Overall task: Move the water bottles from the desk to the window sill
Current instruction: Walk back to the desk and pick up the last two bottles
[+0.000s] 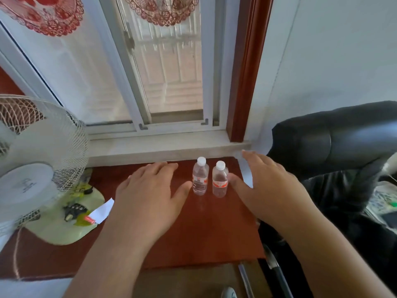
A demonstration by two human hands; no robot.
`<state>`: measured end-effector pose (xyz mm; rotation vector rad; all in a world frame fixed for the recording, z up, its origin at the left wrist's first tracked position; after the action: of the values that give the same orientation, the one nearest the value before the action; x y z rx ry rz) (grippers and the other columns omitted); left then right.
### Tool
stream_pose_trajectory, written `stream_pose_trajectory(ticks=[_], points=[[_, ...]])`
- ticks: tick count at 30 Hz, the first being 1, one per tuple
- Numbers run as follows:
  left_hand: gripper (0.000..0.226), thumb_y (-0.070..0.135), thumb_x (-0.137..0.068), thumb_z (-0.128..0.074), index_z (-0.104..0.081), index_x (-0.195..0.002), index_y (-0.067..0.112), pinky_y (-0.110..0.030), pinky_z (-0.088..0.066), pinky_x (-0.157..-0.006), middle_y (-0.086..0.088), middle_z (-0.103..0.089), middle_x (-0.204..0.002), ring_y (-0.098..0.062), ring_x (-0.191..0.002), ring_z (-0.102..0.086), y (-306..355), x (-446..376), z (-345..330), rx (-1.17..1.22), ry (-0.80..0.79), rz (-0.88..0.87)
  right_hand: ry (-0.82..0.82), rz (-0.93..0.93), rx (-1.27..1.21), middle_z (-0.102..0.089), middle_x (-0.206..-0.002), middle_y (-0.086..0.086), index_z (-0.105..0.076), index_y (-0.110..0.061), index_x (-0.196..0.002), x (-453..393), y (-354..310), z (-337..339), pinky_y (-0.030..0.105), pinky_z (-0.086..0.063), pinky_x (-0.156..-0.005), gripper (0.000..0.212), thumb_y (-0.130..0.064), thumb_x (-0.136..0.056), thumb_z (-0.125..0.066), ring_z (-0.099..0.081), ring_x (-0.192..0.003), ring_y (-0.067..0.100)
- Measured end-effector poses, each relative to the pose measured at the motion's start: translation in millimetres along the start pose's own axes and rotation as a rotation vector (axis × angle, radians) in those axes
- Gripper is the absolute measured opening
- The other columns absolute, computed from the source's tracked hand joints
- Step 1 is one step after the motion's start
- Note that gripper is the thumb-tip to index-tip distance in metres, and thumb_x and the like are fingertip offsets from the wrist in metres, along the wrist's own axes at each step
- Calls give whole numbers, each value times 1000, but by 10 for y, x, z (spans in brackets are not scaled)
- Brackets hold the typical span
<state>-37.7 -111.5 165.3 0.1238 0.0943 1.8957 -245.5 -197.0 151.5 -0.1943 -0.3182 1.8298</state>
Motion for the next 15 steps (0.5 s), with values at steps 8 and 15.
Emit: stream_pose_trajectory(ticks=[8, 15], points=[[62, 69, -97, -31, -33, -152, 41, -42, -34, -113, 14, -38, -158, -15, -146, -34, 114, -513, 13, 4, 30, 74, -57, 83, -2, -26, -166, -10, -18, -38, -158, -821, 51, -48, 48, -31, -118, 76, -75, -94, -37, -31, -150, 21], [63, 69, -97, -30, -33, -153, 39, -41, -33, -114, 15, -38, -158, -14, -146, -34, 101, -820, -55, 3, 31, 79, -73, 102, -6, -28, -165, -11, -20, -37, -158, -1150, 6, -65, 49, -32, -116, 76, -73, -94, -41, -33, -149, 20]])
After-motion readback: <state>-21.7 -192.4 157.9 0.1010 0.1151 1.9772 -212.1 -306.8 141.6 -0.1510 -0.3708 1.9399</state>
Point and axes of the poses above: each hand's wrist, its own x-axis away from the middle knuckle, its own z-axis out of the back of the hand, y = z × x, the point moved 10 cm from there along -x, towards the middle knuckle
